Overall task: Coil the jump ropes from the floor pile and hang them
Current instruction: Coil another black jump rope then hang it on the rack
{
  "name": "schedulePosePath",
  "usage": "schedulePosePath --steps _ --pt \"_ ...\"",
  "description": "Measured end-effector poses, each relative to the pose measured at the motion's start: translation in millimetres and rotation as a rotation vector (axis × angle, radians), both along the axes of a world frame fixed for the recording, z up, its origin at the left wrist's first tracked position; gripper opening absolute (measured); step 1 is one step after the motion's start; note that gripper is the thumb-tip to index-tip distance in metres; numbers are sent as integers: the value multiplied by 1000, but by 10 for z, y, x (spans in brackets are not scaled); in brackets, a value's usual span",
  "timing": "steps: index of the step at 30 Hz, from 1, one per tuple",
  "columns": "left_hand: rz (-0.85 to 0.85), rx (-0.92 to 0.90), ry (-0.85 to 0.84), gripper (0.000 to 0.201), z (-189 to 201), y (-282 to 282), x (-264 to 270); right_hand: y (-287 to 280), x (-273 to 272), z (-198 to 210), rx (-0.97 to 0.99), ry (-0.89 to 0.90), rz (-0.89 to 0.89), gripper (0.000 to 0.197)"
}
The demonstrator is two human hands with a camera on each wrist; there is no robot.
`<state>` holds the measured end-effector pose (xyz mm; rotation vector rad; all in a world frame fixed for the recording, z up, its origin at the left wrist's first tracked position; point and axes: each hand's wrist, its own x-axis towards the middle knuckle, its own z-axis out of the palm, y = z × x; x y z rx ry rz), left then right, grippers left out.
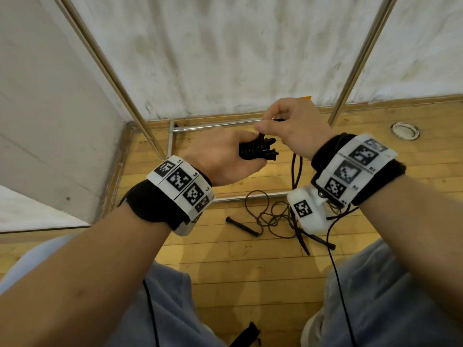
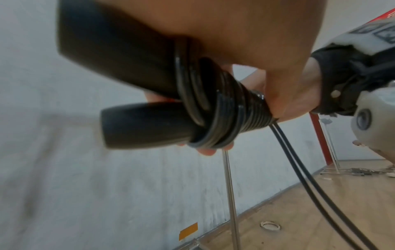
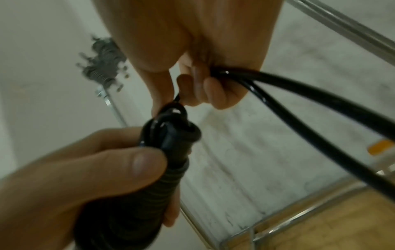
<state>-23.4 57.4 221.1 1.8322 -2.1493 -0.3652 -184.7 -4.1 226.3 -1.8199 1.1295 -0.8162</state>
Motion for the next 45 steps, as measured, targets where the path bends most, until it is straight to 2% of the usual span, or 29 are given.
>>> schedulePosePath --steps 5,8,10,13,17,19,24,26,29,34,38,41,45 --pt "4 -52 297 32 91 40 -6 -90 -28 -58 272 -321 75 22" --pt "42 -23 441 28 121 62 -11 -39 27 -119 374 -420 94 25" --pt "63 -12 466 21 139 57 -11 10 66 -130 389 -424 64 23" --pt "75 -48 451 20 173 37 11 83 110 -76 290 -336 13 24" --pt "129 -96 392 30 173 -24 52 149 123 33 -13 -6 24 28" --pt "144 -127 304 34 161 -47 67 167 108 72 -79 79 20 34" --pt "176 -161 223 42 120 -87 78 247 101 122 -12 143 10 32" --pt "174 -174 215 47 117 -81 67 246 111 147 89 67 9 27" --pt "166 -228 224 43 129 -77 70 254 131 192 176 -69 -2 20" --pt "234 -232 178 41 79 -114 91 299 181 214 143 -46 -2 23" --pt "310 -216 120 39 46 -184 183 344 197 242 27 66 32 31" --pt "252 -159 133 40 -32 -157 98 333 198 241 -41 107 -2 45" --pt "137 -72 177 44 -56 -104 29 287 150 218 -51 116 -40 46"
